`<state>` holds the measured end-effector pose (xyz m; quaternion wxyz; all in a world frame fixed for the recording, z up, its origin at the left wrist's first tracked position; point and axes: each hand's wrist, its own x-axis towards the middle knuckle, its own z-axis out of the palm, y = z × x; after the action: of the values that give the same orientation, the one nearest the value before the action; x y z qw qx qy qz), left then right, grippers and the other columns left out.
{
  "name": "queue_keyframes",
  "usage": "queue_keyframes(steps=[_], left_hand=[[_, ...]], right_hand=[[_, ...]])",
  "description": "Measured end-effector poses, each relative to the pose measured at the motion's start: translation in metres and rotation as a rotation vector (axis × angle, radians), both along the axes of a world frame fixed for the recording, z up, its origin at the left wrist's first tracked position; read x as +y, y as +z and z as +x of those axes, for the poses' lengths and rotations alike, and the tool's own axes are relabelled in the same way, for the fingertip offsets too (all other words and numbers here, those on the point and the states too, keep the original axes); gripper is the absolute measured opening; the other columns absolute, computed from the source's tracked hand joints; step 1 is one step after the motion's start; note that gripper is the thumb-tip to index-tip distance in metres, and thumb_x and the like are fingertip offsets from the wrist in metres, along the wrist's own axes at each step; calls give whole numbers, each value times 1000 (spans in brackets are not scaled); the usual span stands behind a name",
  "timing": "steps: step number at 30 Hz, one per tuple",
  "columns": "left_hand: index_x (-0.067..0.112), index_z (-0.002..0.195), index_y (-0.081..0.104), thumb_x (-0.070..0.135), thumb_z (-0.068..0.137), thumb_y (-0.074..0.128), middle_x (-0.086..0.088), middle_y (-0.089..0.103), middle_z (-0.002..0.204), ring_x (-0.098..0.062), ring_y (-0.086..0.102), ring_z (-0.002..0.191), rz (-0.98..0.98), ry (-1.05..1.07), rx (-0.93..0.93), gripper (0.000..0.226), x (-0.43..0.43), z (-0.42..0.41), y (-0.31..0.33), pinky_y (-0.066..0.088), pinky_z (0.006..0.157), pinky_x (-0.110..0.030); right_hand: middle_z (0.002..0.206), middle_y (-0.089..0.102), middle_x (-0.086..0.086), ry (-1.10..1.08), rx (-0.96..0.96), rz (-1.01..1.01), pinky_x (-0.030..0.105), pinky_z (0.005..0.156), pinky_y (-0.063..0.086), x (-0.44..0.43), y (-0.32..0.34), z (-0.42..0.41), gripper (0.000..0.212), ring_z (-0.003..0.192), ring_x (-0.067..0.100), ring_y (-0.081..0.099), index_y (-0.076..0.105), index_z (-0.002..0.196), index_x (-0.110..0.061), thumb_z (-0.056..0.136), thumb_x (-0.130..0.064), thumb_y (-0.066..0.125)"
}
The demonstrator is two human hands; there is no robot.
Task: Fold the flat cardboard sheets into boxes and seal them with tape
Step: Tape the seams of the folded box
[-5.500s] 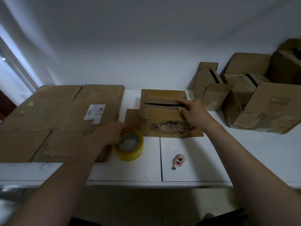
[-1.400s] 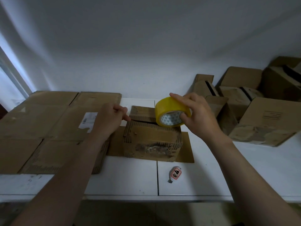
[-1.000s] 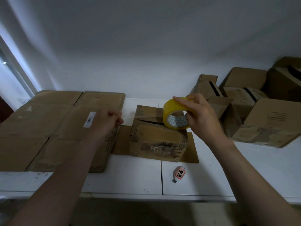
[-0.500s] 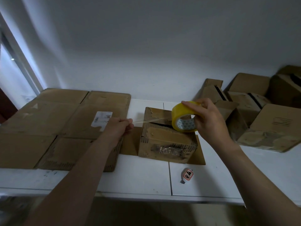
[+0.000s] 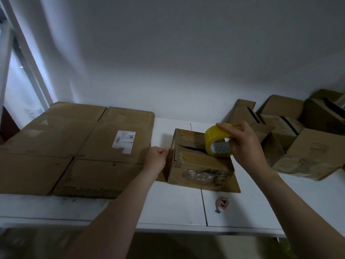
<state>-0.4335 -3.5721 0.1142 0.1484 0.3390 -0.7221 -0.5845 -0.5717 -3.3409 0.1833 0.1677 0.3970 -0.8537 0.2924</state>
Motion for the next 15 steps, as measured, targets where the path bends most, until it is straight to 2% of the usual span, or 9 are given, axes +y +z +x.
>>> queue_keyframes(steps=[2, 3, 6, 7, 9, 11, 13, 15], left_hand=[[13, 87, 75, 23, 104, 52, -1, 71, 79, -15, 66, 72, -134, -31, -33, 30, 4, 1, 2, 49, 58, -25], [11, 88, 76, 22, 104, 51, -2, 72, 78, -14, 66, 70, -179, -43, -38, 32, 6, 1, 3, 47, 55, -24], [4, 86, 73, 18, 105, 47, -6, 71, 78, -20, 66, 68, -210, -56, -29, 35, 9, 1, 0, 50, 58, -31], [4, 86, 68, 17, 105, 47, -4, 67, 76, -18, 63, 67, -201, -42, -43, 30, 9, 3, -1, 49, 58, -30], [6, 101, 58, 17, 103, 51, 5, 56, 79, -13, 58, 72, -192, -15, -84, 13, 7, 5, -4, 42, 56, -26], [7, 119, 53, 19, 103, 53, 5, 56, 90, -14, 59, 85, -224, 3, -109, 20, 2, 7, -1, 42, 63, -25], [11, 132, 51, 22, 105, 49, 0, 60, 117, -8, 53, 98, -321, 17, -21, 29, 0, 10, 13, 40, 69, -17], [18, 146, 43, 31, 107, 44, 2, 46, 147, -5, 46, 120, -456, -88, 139, 40, 5, 14, 35, 40, 91, -17]], right_hand=[[131, 46, 1, -9, -9, -4, 49, 93, 54, -1, 1, 2, 75, 123, 26, 47, 56, 135, -50, 90, 9, 55], [131, 46, 1, -15, -6, -4, 48, 92, 54, -3, 2, 3, 76, 123, 26, 47, 55, 133, -53, 90, 9, 56], [131, 46, -1, -32, -22, 3, 43, 91, 54, -6, 5, 7, 75, 124, 25, 47, 51, 131, -57, 93, 7, 55], [131, 46, -1, -30, -30, 0, 42, 91, 54, -6, 5, 9, 74, 124, 26, 47, 51, 130, -58, 93, 6, 55], [132, 47, 1, -20, -34, -9, 43, 92, 53, -6, 7, 10, 73, 124, 26, 47, 52, 130, -56, 93, 6, 55], [130, 47, 1, -22, -31, 3, 45, 93, 53, -7, 7, 8, 75, 122, 27, 48, 52, 131, -56, 91, 8, 56], [127, 46, -1, -13, -17, 13, 48, 94, 53, -7, 7, 6, 79, 121, 27, 48, 51, 132, -57, 89, 10, 57], [122, 43, -5, -2, -40, 4, 50, 98, 51, -6, 6, 3, 80, 119, 27, 47, 50, 133, -57, 89, 11, 56]])
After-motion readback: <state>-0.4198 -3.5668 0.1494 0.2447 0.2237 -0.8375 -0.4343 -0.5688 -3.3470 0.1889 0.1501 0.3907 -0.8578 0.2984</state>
